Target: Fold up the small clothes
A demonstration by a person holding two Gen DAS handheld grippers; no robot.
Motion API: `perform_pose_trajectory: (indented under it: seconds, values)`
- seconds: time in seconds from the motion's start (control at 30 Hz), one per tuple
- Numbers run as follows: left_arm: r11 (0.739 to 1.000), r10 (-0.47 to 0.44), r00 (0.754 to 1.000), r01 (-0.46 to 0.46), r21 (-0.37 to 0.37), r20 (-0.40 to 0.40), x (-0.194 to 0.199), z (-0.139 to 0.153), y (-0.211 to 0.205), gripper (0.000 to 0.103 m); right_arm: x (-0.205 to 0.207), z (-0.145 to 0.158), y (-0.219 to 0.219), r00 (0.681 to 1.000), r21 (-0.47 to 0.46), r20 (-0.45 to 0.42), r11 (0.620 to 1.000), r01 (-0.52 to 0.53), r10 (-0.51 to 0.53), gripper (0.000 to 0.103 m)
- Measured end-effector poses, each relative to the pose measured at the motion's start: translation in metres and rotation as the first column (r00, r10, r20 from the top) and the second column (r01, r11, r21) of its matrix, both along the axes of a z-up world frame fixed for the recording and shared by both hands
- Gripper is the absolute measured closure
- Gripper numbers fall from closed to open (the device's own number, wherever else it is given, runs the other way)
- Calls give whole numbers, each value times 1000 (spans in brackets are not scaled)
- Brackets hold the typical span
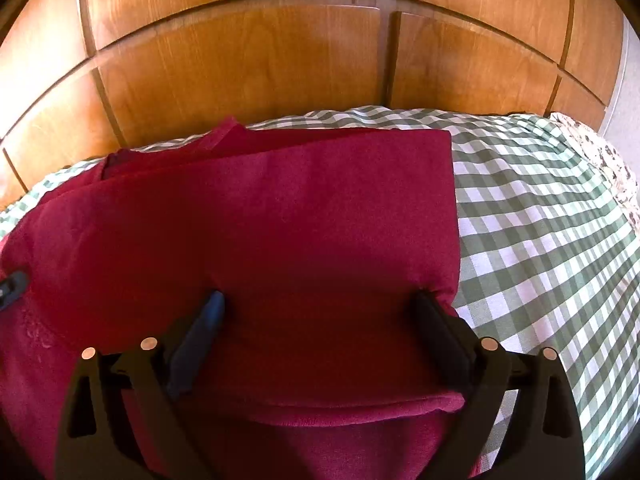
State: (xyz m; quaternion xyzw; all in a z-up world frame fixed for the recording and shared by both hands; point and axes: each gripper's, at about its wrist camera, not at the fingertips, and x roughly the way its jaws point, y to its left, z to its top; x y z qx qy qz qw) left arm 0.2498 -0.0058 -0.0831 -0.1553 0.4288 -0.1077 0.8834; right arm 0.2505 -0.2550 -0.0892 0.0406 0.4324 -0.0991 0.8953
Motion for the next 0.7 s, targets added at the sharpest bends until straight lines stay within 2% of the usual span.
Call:
perform_pose_trajectory:
  seconds: [0.1,0.2,0.33,0.4,0.53,0.7]
  values:
    - [996,33,999,-35,-82,-18,-28,3,29,52,0,0,-1,1000,-2,1,1000,0,0,9]
    - [987,99,995,-101,-124,-22,-59,5,67,52,-1,0,0,1000,-2,2,1000,-1,1,9]
    - [949,243,968,-251,-191,-68,-93,-2,134,54,-2,-1,0,1000,-9,2,1000,3,-3,8]
    - [914,332,938,-347,-211,-104,-112,-8,173,54,-2,-1,1,1000,-16,1,1000,3,-3,8]
    - [853,468,875,-483,-195,-123,-143,-15,231,54,-2,0,2,1000,-30,-1,1000,9,-9,6]
    - [789,564,816,-578,-209,-127,-168,-16,274,52,-3,1,4,1000,-64,-4,998,18,-19,4]
